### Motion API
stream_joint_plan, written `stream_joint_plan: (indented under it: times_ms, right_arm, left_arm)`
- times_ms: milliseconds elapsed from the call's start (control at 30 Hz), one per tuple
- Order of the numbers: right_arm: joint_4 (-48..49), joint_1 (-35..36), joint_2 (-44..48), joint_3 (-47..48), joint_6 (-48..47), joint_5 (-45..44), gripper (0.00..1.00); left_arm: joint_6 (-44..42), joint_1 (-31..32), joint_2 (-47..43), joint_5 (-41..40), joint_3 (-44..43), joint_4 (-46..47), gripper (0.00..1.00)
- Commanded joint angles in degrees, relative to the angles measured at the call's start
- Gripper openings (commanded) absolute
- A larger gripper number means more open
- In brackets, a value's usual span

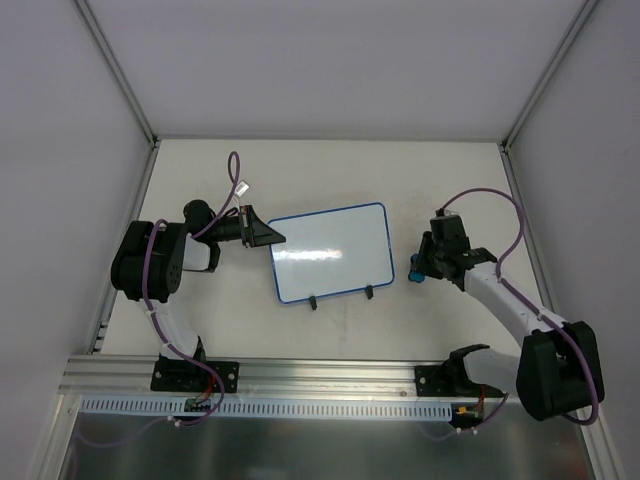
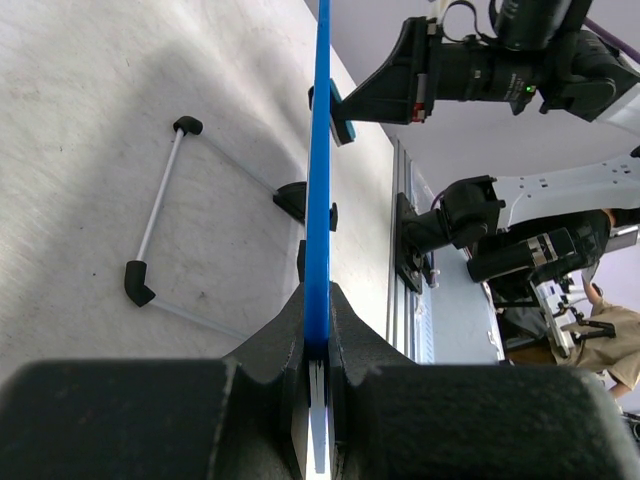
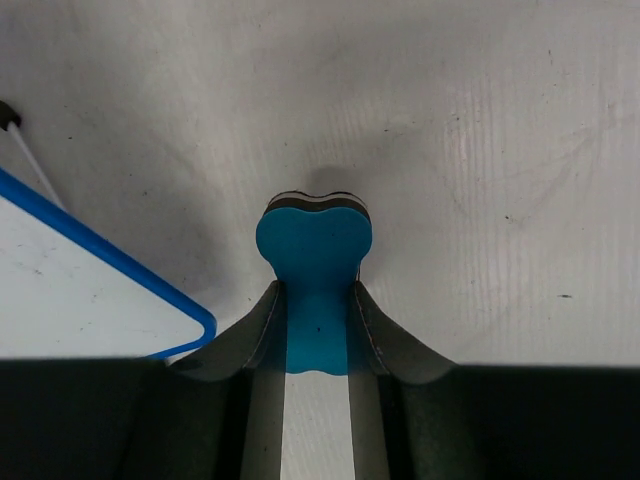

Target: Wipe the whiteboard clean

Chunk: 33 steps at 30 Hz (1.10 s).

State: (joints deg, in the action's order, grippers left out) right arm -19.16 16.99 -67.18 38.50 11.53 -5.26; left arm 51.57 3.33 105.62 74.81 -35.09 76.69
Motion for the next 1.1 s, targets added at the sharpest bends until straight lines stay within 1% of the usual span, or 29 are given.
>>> stream_joint_plan:
  times_ms: [0,133,200,367,433,467,500,533,600,667,733,800,833,867,900,933,1000,1067]
  right_arm:
    - [4.56,-0.56,-2.59,-0.53,1.30,0.69,0.00]
    - [5.36,-0.47,-5.59,0.08,0.43,-0.72,0.01]
    - [5.45,-0.56,-6.73,0.43,0.07,-1.16,0.04]
    - [5.36,-0.56,-9.64,1.14,-0.02,-1.25,0.06]
    - [5.45,-0.47,-10.08,1.05,-0.10,-1.33,0.09]
    - [5.45,-0.56,-10.25,1.05,-0.28,-1.51,0.13]
    - [5.45,-0.47,-10.34,1.05,-0.45,-1.42,0.26]
    - [5.45,-0.56,-10.26,0.96,-0.63,-1.25,0.33]
    - [5.45,-0.47,-9.91,0.79,-0.98,-1.16,0.43]
    - [5.36,-0.47,-9.38,0.61,-1.16,-1.51,0.44]
    - [5.36,-0.47,-8.50,0.43,-1.33,-1.77,0.57]
    - [5.27,-0.47,-8.06,0.35,-1.60,-1.95,0.65]
    - [5.27,-0.47,-7.80,0.43,-1.60,-2.04,0.66]
    - [5.18,-0.47,-7.62,0.61,-1.68,-2.04,0.67]
    - [5.18,-0.47,-7.44,0.61,-1.69,-2.13,0.70]
    - [5.01,-0.56,-7.18,0.96,-1.77,-2.13,0.71]
    - [4.66,-0.56,-6.57,1.14,-1.86,-2.04,0.72]
    - [4.74,-0.47,-6.04,1.40,-2.04,-1.69,0.72]
  left_arm:
    - [-1.03,0.62,-0.77,2.27,-0.15,19.64,0.00]
    - [-0.86,0.53,-0.68,2.27,-0.24,19.64,0.00]
    - [-0.86,0.45,-0.68,2.27,-0.24,19.64,0.00]
    - [-0.59,0.53,-0.68,2.36,-0.24,19.64,0.00]
    - [-0.51,0.53,-0.68,2.36,-0.15,19.64,0.00]
    - [-0.51,0.53,-0.68,2.36,-0.24,19.64,0.00]
    - [-0.51,0.53,-0.68,2.36,-0.33,19.64,0.00]
    - [-0.33,0.53,-0.60,2.36,-0.42,19.64,0.00]
    - [-0.16,0.53,-0.42,2.36,-0.50,19.64,0.00]
    - [0.11,0.53,-0.33,2.45,-0.59,19.64,0.00]
    - [0.11,0.53,-0.42,2.45,-0.59,19.64,0.00]
    - [0.11,0.45,-0.42,2.45,-0.51,19.64,0.01]
    - [0.11,0.45,-0.51,2.45,-0.59,19.64,0.02]
    - [0.02,0.36,-0.51,2.36,-0.59,19.64,0.05]
    - [0.11,0.36,-0.51,2.36,-0.51,19.64,0.08]
    - [0.11,0.27,-0.68,2.36,-0.50,19.64,0.09]
    - [0.02,0.18,-0.86,2.27,-0.33,19.64,0.17]
    - [0.02,0.09,-0.95,2.19,-0.24,19.64,0.21]
